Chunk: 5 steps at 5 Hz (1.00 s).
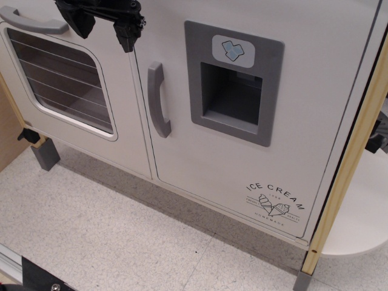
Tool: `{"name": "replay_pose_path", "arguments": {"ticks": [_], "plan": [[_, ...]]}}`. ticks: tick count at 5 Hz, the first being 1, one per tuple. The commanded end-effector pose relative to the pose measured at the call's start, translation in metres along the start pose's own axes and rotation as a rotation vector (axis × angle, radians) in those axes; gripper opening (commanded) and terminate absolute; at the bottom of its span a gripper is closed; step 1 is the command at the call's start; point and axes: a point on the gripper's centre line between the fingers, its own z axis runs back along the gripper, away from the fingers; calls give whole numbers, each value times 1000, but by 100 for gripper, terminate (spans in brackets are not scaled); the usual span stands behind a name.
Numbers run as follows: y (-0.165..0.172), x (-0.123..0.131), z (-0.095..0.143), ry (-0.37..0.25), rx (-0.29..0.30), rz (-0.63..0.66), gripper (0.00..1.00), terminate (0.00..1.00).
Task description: Open fridge
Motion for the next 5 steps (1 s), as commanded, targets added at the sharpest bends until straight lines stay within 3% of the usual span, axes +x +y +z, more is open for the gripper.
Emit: {"name": "replay_pose_path", "arguments": {"ticks": [1,2,4,5], "plan": [[0,0,0,0,0,0,100,0],[-2,5,-24,93,-59,-68,100,0],[-10,13,-47,30,-155,-122,100,0],[-13,12,-58,-15,-154,-101,100,0]]}}
